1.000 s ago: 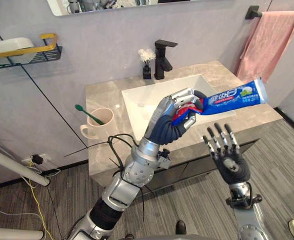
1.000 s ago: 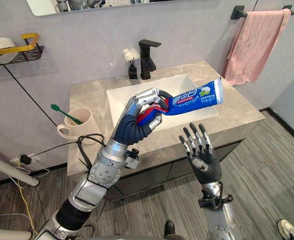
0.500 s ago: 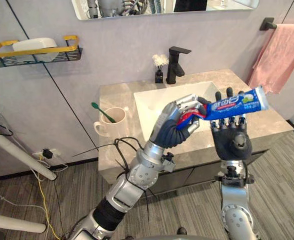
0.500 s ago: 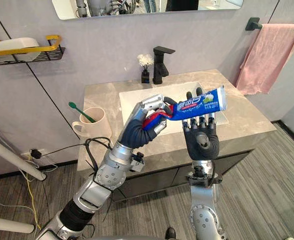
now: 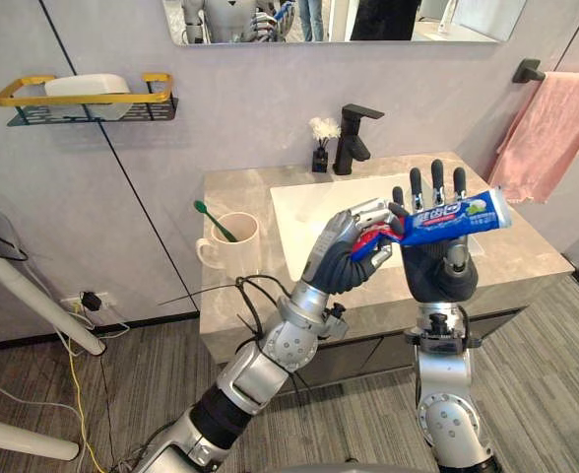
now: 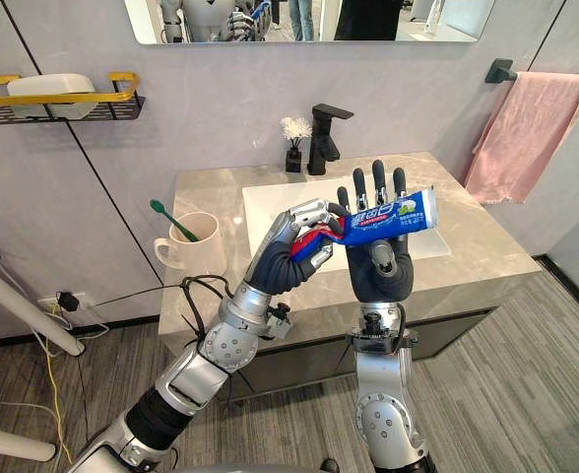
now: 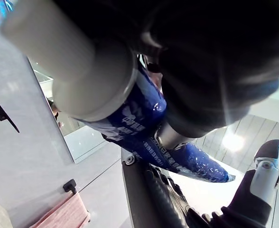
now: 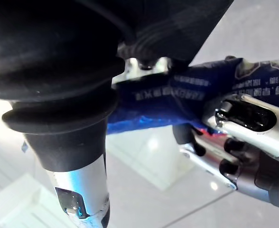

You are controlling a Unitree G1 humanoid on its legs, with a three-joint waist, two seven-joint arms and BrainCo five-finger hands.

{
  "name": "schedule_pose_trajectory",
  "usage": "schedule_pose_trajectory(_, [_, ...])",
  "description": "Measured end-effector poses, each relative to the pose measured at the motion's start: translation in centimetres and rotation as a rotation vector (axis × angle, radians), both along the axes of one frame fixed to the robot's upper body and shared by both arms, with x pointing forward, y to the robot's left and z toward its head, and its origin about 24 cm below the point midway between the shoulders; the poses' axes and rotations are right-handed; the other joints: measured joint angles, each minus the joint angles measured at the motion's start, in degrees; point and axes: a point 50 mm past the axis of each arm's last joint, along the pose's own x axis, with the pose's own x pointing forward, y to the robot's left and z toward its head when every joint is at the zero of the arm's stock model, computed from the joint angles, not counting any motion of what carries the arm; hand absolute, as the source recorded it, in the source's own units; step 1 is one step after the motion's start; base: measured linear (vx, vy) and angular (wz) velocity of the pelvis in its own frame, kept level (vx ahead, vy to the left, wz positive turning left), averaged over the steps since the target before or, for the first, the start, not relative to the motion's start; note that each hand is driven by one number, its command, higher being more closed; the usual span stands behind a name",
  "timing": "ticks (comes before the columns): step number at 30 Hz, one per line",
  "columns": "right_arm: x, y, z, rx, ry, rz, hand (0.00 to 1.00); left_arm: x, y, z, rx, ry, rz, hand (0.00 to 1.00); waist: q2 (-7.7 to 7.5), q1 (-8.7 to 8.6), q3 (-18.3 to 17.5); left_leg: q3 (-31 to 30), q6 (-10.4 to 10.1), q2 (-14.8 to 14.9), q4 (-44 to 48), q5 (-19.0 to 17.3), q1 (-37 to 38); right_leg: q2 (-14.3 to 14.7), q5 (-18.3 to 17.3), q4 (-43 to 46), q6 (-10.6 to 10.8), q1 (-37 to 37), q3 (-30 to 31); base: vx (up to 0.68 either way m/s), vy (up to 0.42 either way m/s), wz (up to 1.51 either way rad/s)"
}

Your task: Organize washtable

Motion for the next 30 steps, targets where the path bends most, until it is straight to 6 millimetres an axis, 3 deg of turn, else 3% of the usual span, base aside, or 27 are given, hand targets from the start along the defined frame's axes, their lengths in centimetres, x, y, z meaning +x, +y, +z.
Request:
schedule_pose_trajectory(11, [0.1,-0.3,-0.2,-0.034,0.024,-0.007,0.00,0.2,-0.1,-0.9,0.014,0.016,-0.010,1.00,-0.67,-0.04,-0.44,0.70,0.00,0.08,-0.20,0.00,0.36,0.11,0.07,0.00,0.10,-0.14,0.81,0.00,0.000,-0.02])
schedule_pose_trajectory(24, [0.3,-3.4,0.2,-0.089,0.007,-0.127,0.00,-0.2,-0.5,-2.6,0.056,0.088,-0.043,1.00,-1.09,-0.22,-0.62,2.21,0.01,0.13,-0.39,-0.05,0.38,0.23,0.35,0.00,0.34,-1.11,2.40,-0.01,0.000,-0.06])
schedule_pose_trajectory(25, [0.3,-3.5,0.2,-0.090,0.006,-0.130,1.00,-0.2,-0.5,-2.7,0.057,0.089,-0.044,1.00,-1.09,-0.22,-0.62,2.21,0.01,0.13,-0.39,-0.05,0.39,0.23,0.35,0.00,0.34,-1.10,2.40,0.00,0.000,0.00])
schedule_pose_trajectory(30, [0.3,-4.1,0.4,-0.093,-0.004,-0.159,1.00,-0.2,-0.6,-2.8,0.069,0.101,-0.060,1.00,-1.10,-0.17,-0.60,2.21,0.01,0.13,-0.38,-0.05,0.39,0.23,0.34,0.00,0.34,-1.10,2.39,0.00,0.000,0.00])
